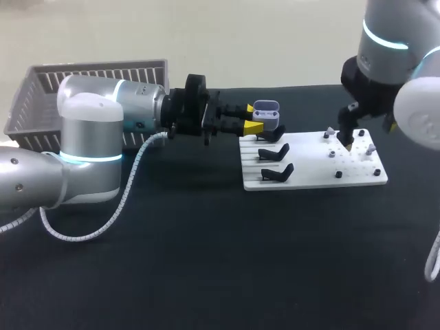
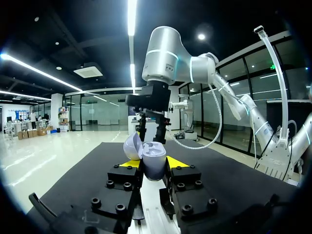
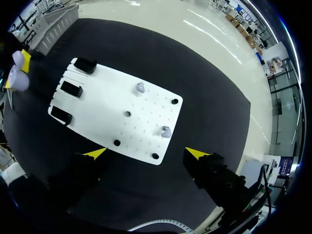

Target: Pick up each earbud case from the left stands, insert the matching earbuds, close the lid, and place the case in the box.

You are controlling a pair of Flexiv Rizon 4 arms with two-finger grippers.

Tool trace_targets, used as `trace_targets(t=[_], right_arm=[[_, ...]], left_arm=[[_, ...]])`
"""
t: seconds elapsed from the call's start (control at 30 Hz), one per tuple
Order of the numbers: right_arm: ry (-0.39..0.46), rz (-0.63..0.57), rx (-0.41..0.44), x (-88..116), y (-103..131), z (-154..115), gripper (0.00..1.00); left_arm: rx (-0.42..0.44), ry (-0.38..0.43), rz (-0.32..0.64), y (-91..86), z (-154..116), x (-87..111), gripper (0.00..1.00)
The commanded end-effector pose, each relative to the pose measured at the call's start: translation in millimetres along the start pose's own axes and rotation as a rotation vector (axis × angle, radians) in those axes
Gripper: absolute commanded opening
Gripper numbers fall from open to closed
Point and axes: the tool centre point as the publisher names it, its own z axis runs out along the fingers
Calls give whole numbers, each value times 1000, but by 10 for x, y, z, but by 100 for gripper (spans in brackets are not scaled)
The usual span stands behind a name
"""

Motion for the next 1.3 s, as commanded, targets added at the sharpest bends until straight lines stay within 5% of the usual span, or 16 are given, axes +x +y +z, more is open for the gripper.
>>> trace_targets(t=[0.03,0.2,0.5,1.3], right_arm=[[-5,10,10,-7,-31,141,100],[-12,33,35,-30,-75,236,98],[-6,52,81,-45,-180,379,45],[17,49,56,-82,-266,605,35]], left_arm=[[0,-1,1,4,0,7,0],[0,-1,1,4,0,7,0],[0,-1,1,4,0,7,0],[0,-1,1,4,0,7,0]])
